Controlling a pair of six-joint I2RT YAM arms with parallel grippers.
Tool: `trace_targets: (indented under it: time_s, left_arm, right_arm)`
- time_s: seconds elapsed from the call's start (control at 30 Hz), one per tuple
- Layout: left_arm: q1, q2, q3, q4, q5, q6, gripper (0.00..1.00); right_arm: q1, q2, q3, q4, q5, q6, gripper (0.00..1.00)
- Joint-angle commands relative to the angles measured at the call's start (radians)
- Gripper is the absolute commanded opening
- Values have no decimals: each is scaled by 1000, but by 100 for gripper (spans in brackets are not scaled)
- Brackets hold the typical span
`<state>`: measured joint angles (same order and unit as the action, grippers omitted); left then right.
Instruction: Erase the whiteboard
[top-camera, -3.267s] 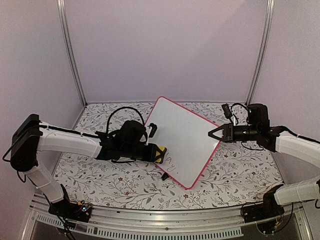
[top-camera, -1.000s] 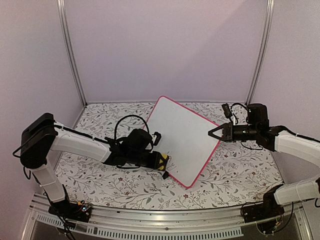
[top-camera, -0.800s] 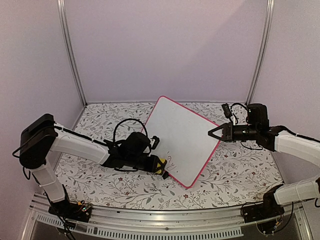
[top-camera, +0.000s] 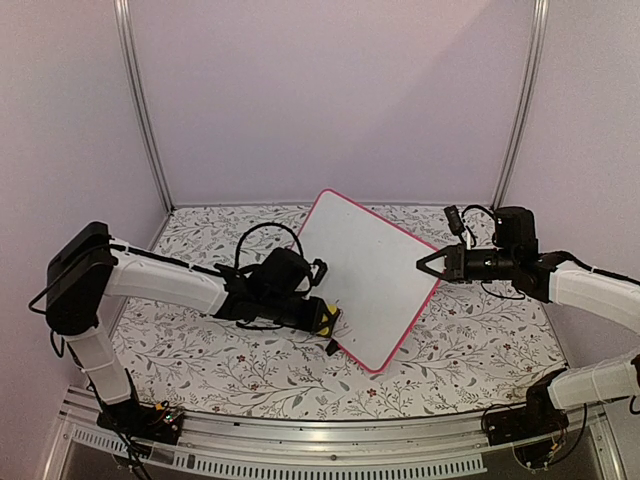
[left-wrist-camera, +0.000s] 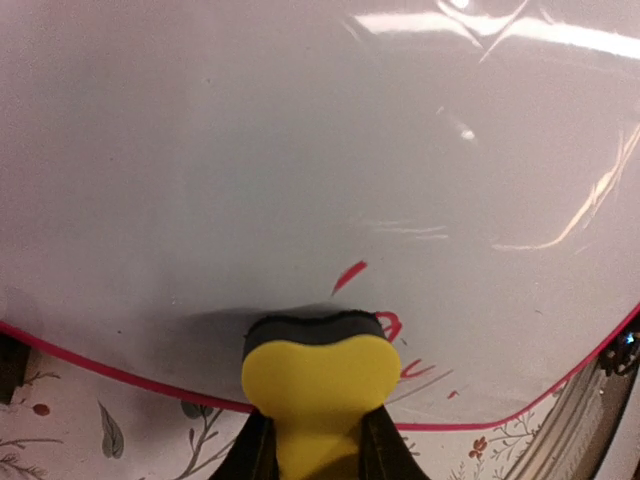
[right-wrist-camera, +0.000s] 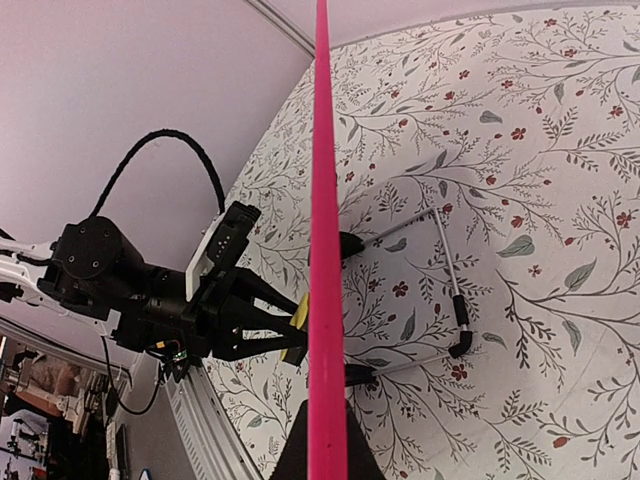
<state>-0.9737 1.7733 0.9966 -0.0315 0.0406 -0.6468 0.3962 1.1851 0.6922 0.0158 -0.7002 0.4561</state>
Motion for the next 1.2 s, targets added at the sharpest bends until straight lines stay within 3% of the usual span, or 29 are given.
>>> trace_targets:
  time_s: [0.0, 0.43, 1.17]
  left_arm:
    - [52, 5, 34, 35, -38, 25, 0]
    - [60, 25, 97, 43, -20, 69, 0]
    - [1, -20, -153, 136, 36, -12, 0]
  right_arm:
    - [12, 6, 15, 69, -38, -20, 0]
    - [12, 15, 16, 69, -34, -22, 0]
    - [13, 22, 27, 65, -35, -19, 0]
